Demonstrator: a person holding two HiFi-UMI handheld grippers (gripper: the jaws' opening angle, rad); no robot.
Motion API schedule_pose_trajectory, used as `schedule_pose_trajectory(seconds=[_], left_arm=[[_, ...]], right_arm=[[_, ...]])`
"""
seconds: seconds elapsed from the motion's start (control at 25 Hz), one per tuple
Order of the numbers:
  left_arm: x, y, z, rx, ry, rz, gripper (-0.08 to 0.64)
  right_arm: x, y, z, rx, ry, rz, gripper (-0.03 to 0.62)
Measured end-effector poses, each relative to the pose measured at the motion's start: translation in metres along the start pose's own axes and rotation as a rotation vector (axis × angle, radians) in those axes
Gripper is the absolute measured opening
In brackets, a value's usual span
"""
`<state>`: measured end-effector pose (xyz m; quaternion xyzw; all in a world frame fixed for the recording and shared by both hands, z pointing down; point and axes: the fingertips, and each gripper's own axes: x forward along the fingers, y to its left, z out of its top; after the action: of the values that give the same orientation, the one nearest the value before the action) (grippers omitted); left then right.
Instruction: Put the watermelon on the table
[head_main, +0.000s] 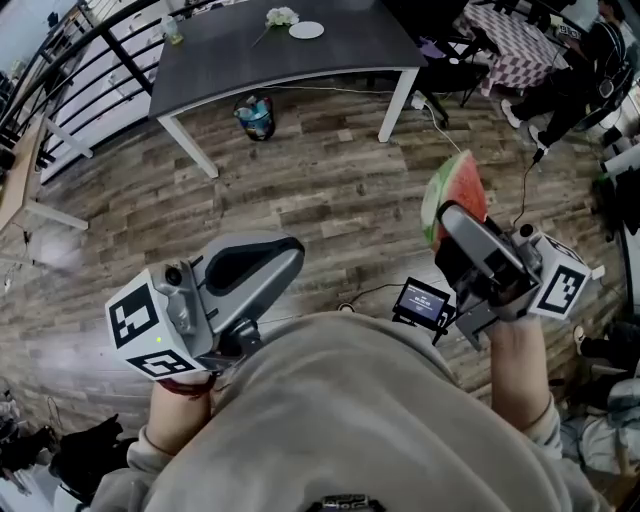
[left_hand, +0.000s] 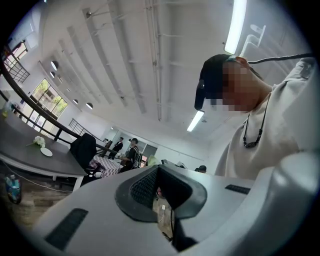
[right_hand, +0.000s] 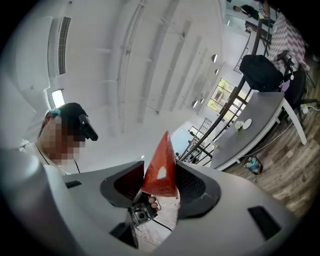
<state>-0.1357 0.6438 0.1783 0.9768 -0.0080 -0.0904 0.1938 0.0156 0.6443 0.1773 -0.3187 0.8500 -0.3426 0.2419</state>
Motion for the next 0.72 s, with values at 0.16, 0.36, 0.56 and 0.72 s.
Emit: schedule_pose_trajectory(seconds=[0.16,0.36,0.56,0.72], left_arm=[[0.021,0.009,0.002,0.000,0.009,-0.008,0.006],[0.040,0.010,-0.014,0.006,0.002,-0.028,0.006],[0.079,0.024,-0.014,-0.009,0.020,-0.013,0.006],[0.102,0.026,-0.024,-0.035,0.046,0.007,0.006]], right_arm=[[-0.011,-0.010,0.017,0.008,-0.021,-0.005,0.209],[-0.038,-0.026,0.018,-0.007,-0.055,-0.013,0.209],[-0.062,-0.045,0.045,-0.011,-0.082,-0.018,0.209],[-0.088,-0.059,0.057,0.027,-0.119,-0.020,0.209]])
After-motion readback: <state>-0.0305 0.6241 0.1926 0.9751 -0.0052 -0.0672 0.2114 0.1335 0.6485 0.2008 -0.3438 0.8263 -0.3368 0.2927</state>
